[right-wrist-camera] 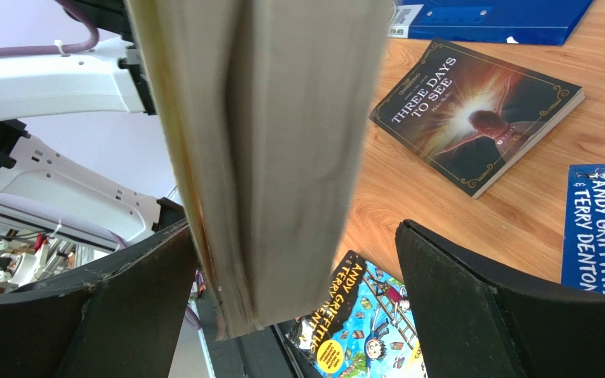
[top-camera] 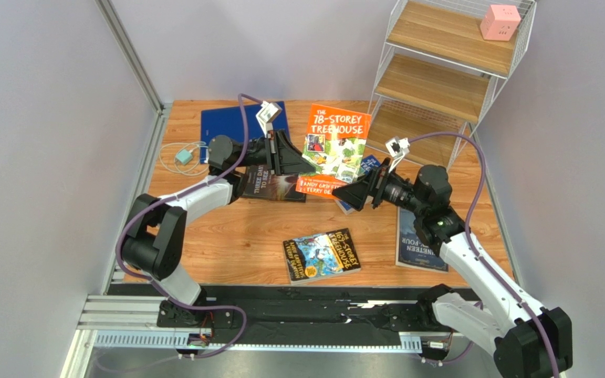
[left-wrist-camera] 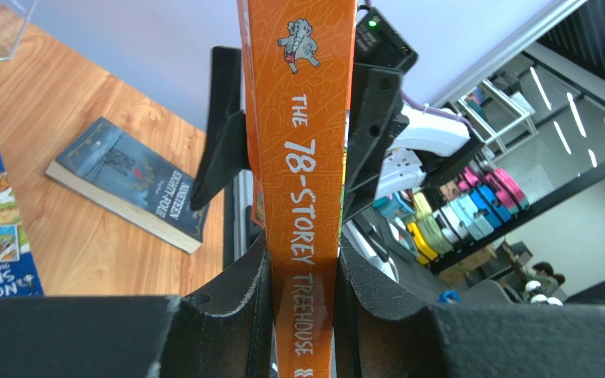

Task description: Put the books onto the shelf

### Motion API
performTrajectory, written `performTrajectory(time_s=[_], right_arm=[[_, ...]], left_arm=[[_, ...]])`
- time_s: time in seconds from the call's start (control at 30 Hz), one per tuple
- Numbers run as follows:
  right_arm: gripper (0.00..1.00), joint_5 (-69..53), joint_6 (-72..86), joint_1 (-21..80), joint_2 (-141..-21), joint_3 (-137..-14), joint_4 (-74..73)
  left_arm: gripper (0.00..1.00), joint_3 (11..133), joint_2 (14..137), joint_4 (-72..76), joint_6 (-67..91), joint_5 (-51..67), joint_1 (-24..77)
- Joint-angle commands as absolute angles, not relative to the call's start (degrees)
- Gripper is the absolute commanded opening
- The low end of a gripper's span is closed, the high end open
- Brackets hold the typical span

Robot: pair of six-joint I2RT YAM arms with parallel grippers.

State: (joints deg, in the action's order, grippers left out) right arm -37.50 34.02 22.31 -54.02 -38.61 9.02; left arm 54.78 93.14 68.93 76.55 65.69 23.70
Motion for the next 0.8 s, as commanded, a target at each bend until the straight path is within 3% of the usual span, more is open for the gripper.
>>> performTrajectory(time_s=[0.0,0.13,0.43,0.53,0.63,0.73,0.77], right_arm=[[1.0,-35.6,32.7,22.4,-54.1,-39.4,10.6],[1.0,-35.6,33.8,22.4,-54.6,-38.7,13.7],[0.87,-39.7,36.7,22.5,-55.1,-42.0,14.3],[0.65,-40.9,35.9,22.5,-55.9,-44.7,9.7],[0.62,-42.1,35.3,22.5,-56.5,-46.2,6.9],[0.35,-42.2,35.3,22.4,-56.5,-46.3,6.2],[0.21,-42.4,35.2,22.5,-56.7,-46.3,6.1]], left_arm=[[0.0,59.7,91.2,78.5,78.6,65.1,24.0],[0.0,60.3,90.9,75.3,76.5,65.7,24.5],[0.0,60.5,93.6,73.4,73.9,63.7,25.1],[0.0,61.4,94.7,73.1,73.2,62.1,25.1],[0.0,63.2,95.1,69.2,70.4,60.9,25.1],[0.0,65.3,95.8,66.9,69.3,60.2,25.1],[0.0,65.8,96.2,66.6,69.2,60.0,25.1]])
